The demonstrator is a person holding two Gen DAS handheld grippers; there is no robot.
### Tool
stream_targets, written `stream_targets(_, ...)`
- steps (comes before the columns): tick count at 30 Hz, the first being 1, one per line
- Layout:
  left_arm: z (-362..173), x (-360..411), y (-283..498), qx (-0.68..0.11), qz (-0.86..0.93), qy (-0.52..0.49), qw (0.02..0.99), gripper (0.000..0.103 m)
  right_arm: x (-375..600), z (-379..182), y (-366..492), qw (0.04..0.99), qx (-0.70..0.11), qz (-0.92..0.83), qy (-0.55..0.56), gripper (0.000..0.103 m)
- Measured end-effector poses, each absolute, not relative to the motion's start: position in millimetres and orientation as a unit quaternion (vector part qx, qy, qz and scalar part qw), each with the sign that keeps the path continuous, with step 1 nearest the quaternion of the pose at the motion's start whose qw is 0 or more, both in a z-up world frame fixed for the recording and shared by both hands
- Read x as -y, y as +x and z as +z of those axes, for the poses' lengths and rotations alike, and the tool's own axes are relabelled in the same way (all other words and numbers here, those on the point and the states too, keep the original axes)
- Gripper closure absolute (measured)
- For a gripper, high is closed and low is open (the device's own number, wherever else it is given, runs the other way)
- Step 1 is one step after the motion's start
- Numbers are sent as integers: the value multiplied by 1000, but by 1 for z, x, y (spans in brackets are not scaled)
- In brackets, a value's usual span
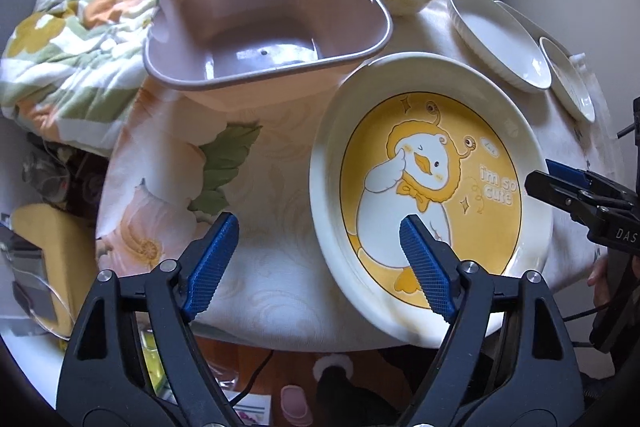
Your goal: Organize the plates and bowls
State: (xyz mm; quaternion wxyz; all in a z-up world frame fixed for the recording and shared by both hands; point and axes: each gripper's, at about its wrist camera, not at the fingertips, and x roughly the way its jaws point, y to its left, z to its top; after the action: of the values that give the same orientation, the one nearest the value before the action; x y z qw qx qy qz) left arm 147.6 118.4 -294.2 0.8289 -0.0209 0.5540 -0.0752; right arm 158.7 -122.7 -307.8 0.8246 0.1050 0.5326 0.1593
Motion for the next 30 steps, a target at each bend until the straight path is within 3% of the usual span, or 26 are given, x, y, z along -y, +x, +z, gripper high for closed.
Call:
stream_targets(10,-195,-100,120,-456,-121,-2,882,21,145,-234,124,868,-463,138,118,30)
stream_targets(12,-171,-91,120,-432,-135,7,892,17,153,-216,124,874,-450,141,120,30)
stream_targets(13,-160,-86,122,-418,-136,10,898,9,159,-205,124,878,-440,145,120,30)
stream_targets(14,-150,-80,123,-406,-137,12,903,0,166,-197,125,882,-433,144,117,26)
stream_targets(15,-139,-74,126,-393,-138,11,909,0,172,-186,126,889,-421,139,112,14)
stream_targets(17,-124,-60,137,-381,-147,7,913,0,186,-165,130,905,-390,135,102,3)
stream_targets(22,-112,-27,165,-389,-146,-21,909,0,225,-134,161,912,-390,116,43,2)
stream_targets(30,-148,18,221,-436,-62,-65,895,0,288,-144,230,900,-418,126,4,2)
